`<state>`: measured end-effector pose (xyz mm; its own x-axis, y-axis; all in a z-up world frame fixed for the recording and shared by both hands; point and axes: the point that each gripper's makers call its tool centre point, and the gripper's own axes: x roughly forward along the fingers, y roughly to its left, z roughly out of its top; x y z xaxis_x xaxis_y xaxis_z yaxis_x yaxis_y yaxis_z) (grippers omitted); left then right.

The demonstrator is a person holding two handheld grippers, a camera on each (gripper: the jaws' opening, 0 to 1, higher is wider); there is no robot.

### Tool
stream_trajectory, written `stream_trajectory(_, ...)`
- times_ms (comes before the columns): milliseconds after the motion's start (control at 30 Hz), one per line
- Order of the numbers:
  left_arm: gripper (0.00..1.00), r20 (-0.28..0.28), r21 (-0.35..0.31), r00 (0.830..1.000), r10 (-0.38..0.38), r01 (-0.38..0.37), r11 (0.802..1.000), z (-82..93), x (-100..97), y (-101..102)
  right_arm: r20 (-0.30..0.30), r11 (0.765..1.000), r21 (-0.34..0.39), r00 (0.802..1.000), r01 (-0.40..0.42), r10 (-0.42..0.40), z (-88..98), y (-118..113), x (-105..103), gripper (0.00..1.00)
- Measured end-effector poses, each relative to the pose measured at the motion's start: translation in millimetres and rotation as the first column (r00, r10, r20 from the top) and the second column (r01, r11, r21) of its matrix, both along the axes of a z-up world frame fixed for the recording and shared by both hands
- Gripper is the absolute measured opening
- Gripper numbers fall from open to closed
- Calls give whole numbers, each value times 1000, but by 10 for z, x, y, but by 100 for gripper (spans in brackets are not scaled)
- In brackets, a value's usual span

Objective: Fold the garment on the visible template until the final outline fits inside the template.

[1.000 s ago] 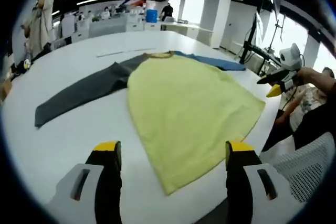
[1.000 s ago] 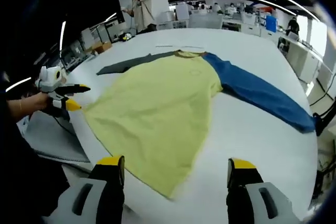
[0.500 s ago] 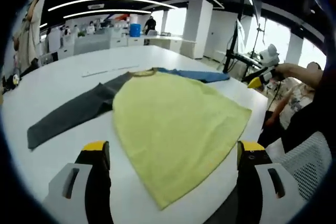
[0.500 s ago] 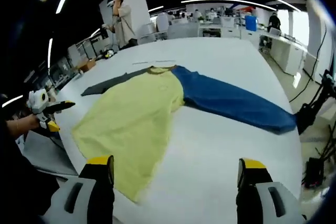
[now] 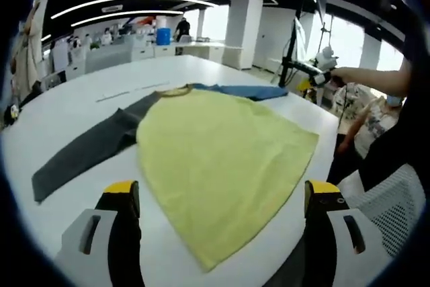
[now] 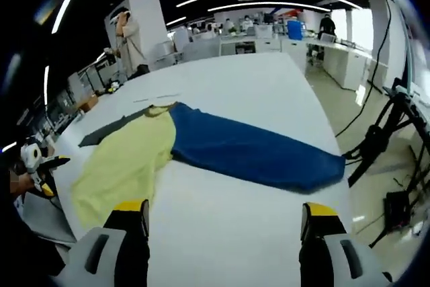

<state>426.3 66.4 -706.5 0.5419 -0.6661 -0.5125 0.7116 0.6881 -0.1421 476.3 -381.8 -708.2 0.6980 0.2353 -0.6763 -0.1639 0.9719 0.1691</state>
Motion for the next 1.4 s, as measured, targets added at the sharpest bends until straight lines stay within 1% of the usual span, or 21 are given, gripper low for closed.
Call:
stream_trajectory(67, 99, 8, -17, 1000, 10, -10, 1000, 21, 9, 3, -18, 999, -42, 1000, 22, -23, -50, -143, 32, 88)
stream_trajectory(100, 99, 8, -20, 1000, 8, -8, 1000, 24, 6, 1, -13, 997, -66, 999, 28, -29, -70, -214, 63, 87)
stream_trajectory(233, 98, 12, -21, 1000, 17, -17, 1000, 29, 14, 5, -22, 997, -76, 999, 34, -36, -138, -322, 130, 85)
stream_trajectory(267, 98, 7, -21, 1000, 20, -20, 1000, 27, 12, 4, -30, 996, -76, 999, 39, -42, -174, -359, 148, 84)
stream_trajectory(333, 98, 7, -16, 1000, 18, -17, 1000, 21, 2, -11, -24, 995, -89, 998, 52, -55, -192, -425, 177, 80)
stream_trajectory(467, 98, 3, -18, 1000, 11, -11, 1000, 26, -17, -43, -1, 990, -81, 993, 119, -119, -192, -587, 286, 76)
stream_trajectory(567, 98, 2, -33, 1000, 11, -11, 999, 40, -22, -67, 2, 985, -96, 990, 144, -144, -212, -688, 347, 69)
stream_trajectory(667, 99, 2, -45, 1000, 5, -5, 999, 53, -33, -100, -6, 977, -139, 987, 159, -162, -276, -833, 392, 63)
stream_trajectory(800, 99, 6, -32, 1000, -5, 5, 999, 49, -36, -115, -20, 967, -165, 980, 194, -200, -341, -997, 413, 55)
stream_trajectory(900, 98, -9, -47, 1000, 1, -1, 999, 51, -45, -130, -19, 961, -169, 974, 219, -225, -353, -1059, 411, 49)
stream_trajectory(933, 97, -16, -54, 1000, -1, 0, 999, 47, -53, -140, -17, 960, -173, 974, 222, -228, -348, -1058, 407, 45)
stream_trajectory(1000, 97, -22, -47, 1000, -11, 10, 999, 24, -65, -152, -15, 954, -213, 976, 211, -219, -359, -1093, 397, 40)
stream_trajectory(1033, 96, -22, -38, 1000, -18, 17, 999, 16, -71, -155, -19, 952, -216, 974, 215, -224, -368, -1104, 393, 38)
stream_trajectory(1067, 96, -20, -36, 1000, -19, 18, 999, 16, -70, -155, -24, 952, -203, 971, 228, -237, -440, -1221, 454, 37)
stream_trajectory(1133, 95, -19, -43, 1000, -15, 15, 999, 26, -61, -158, -23, 950, -189, 966, 249, -258, -438, -1231, 458, 35)
stream_trajectory(1167, 94, -30, -58, 999, -9, 8, 998, 32, -66, -166, -25, 950, -192, 967, 245, -255, -436, -1221, 458, 34)
stream_trajectory(1200, 94, -36, -58, 999, -12, 9, 998, 26, -73, -169, -23, 949, -200, 967, 243, -252, -474, -1289, 502, 32)
stream_trajectory(1233, 94, -40, -47, 999, -20, 18, 999, 6, -84, -165, -20, 947, -214, 968, 239, -249, -487, -1324, 521, 29)
stream_trajectory(1267, 93, -41, -35, 999, -28, 27, 999, -8, -94, -165, -27, 946, -210, 966, 248, -259, -490, -1304, 510, 28)
stream_trajectory(1333, 92, -40, -26, 999, -37, 36, 999, -16, -106, -171, -29, 949, -158, 959, 274, -281, -529, -1333, 562, 26)
stream_trajectory(1400, 92, -34, -23, 999, -38, 37, 999, -9, -104, -169, -41, 944, -143, 952, 296, -304, -591, -1416, 595, 27)
